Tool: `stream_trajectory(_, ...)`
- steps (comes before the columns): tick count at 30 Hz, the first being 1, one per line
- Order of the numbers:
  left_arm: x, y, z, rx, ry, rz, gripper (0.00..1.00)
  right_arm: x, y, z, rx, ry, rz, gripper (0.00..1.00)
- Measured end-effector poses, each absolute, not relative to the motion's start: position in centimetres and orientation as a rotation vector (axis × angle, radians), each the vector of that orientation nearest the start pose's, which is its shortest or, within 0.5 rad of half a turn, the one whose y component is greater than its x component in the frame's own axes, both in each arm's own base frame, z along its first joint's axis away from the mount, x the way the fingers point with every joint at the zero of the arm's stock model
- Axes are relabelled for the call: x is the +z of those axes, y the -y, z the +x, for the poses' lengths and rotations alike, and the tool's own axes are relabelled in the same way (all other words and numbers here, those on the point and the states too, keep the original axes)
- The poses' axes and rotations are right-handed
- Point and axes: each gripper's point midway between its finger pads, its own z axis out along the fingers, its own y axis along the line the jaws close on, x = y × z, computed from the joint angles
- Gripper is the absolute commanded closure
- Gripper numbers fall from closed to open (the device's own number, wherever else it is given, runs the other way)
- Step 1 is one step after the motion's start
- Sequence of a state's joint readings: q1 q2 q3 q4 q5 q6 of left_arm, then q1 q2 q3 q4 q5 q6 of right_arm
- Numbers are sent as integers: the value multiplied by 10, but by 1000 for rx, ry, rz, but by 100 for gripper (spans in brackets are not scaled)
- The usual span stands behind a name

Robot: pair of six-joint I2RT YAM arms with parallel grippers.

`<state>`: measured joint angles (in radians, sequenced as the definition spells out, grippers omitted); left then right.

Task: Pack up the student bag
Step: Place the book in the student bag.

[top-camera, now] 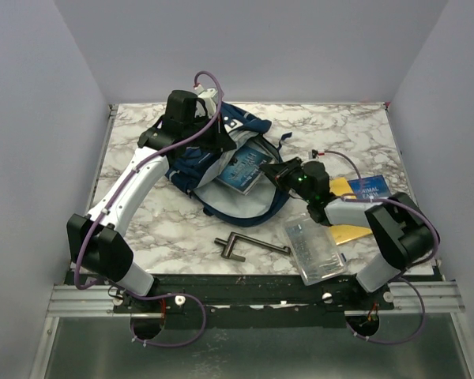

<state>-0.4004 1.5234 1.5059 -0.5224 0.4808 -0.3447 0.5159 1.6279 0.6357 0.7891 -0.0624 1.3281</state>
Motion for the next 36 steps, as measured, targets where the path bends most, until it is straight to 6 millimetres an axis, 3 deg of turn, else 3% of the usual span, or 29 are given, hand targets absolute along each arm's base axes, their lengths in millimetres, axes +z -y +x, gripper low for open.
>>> stream_trajectory(6,284,252,355,-946,-2158,357,100,134,-295,395,1302,-1736,759,100)
stream_trajectory(16,284,253,355,-948,-2157,355,100,125,-311,436,1244,-1616,814,100)
stream_trajectory(26,284,249,357,-947,-2158,342,100,117,-318,454,1218,-1571,847,100)
stream_trajectory(36,284,249,357,-953,-2159,338,100,114,-336,452,1227,-1581,857,96)
